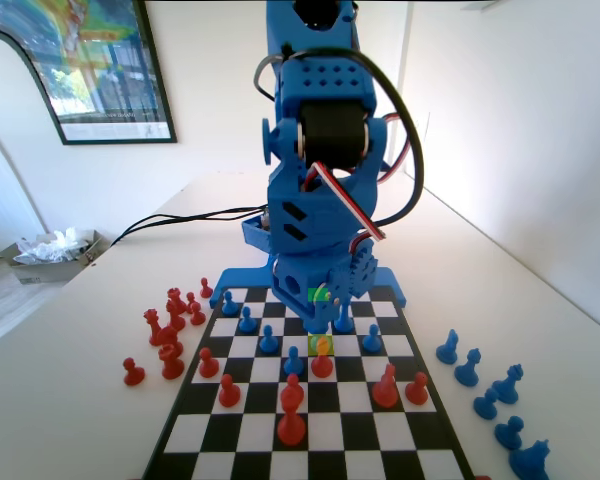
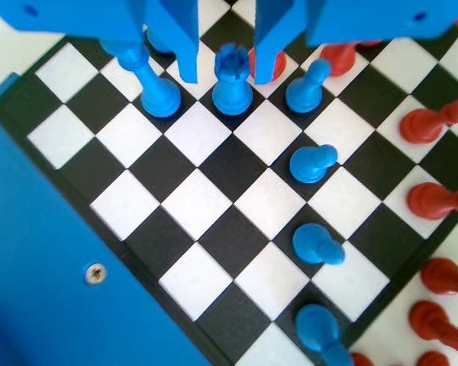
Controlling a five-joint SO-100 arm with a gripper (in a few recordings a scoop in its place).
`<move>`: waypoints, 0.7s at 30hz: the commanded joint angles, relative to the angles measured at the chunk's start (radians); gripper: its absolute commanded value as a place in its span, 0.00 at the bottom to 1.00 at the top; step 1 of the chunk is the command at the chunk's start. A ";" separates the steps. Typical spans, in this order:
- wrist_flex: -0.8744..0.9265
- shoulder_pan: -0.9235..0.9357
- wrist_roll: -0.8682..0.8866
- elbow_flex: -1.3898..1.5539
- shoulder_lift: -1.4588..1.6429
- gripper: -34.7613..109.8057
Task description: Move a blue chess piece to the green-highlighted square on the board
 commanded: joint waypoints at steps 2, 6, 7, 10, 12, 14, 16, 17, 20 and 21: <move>-0.011 -0.014 -0.017 0.002 0.021 0.32; -0.020 -0.014 -0.018 0.002 0.011 0.32; -0.023 -0.014 -0.018 0.002 0.009 0.32; -0.034 -0.014 -0.018 0.006 0.009 0.31; -0.044 -0.014 -0.021 0.014 0.009 0.31; -0.055 -0.012 -0.023 0.017 0.008 0.31; -0.067 -0.011 -0.025 0.023 0.008 0.31; -0.071 -0.011 -0.026 0.026 0.008 0.31; -0.080 -0.009 -0.031 0.032 0.006 0.30; -0.081 -0.009 -0.031 0.032 0.005 0.30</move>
